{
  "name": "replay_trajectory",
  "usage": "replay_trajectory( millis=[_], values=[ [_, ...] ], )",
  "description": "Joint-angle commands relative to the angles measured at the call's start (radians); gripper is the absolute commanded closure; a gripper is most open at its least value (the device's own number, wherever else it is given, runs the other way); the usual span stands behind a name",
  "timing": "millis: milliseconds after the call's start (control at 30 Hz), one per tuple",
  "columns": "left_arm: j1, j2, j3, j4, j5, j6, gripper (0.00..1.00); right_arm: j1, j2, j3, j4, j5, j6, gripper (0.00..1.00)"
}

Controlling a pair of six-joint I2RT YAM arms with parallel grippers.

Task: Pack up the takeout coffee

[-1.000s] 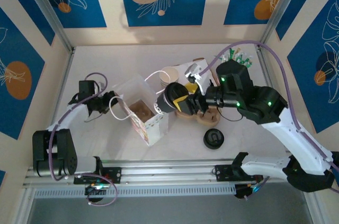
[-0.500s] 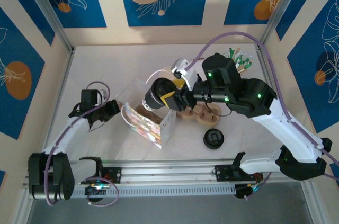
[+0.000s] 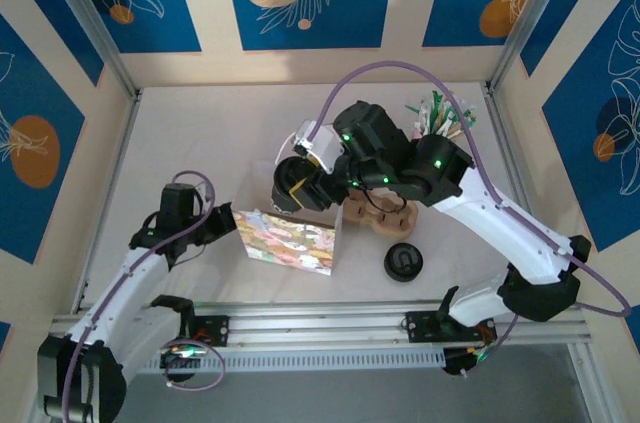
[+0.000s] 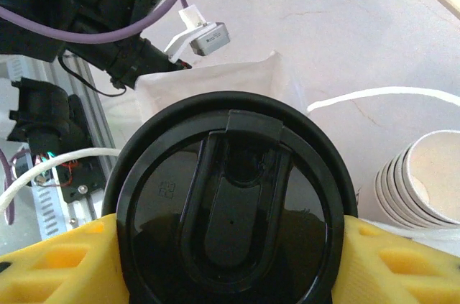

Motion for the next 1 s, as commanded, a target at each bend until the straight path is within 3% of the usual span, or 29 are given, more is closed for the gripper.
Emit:
replay_trajectory(
  millis=[0, 167, 500, 967],
  values=[
    [-0.019, -0.017, -0.011, -0.033, -0.023, -0.030, 0.39, 0.005, 0.018, 0.032, -0.035, -0.004, -0.063, 0.70],
    [-0.039, -0.030, -0.017, -0.027, 0.006, -0.028, 0.38, 0.000, 0.064, 0.049, -0.063, -0.044, -0.115, 0.70],
    [-0.038, -0.098, 0.066, -0.203, -0.099, 0.064, 0.35, -0.006, 0.144, 0.073, -0.089, -0.075, -0.183, 0.74],
    [-0.037, -0.103, 0.200, -0.322, -0.130, 0.151, 0.30, -0.038, 0.227, 0.100, -0.144, -0.142, -0.320, 0.74]
  ],
)
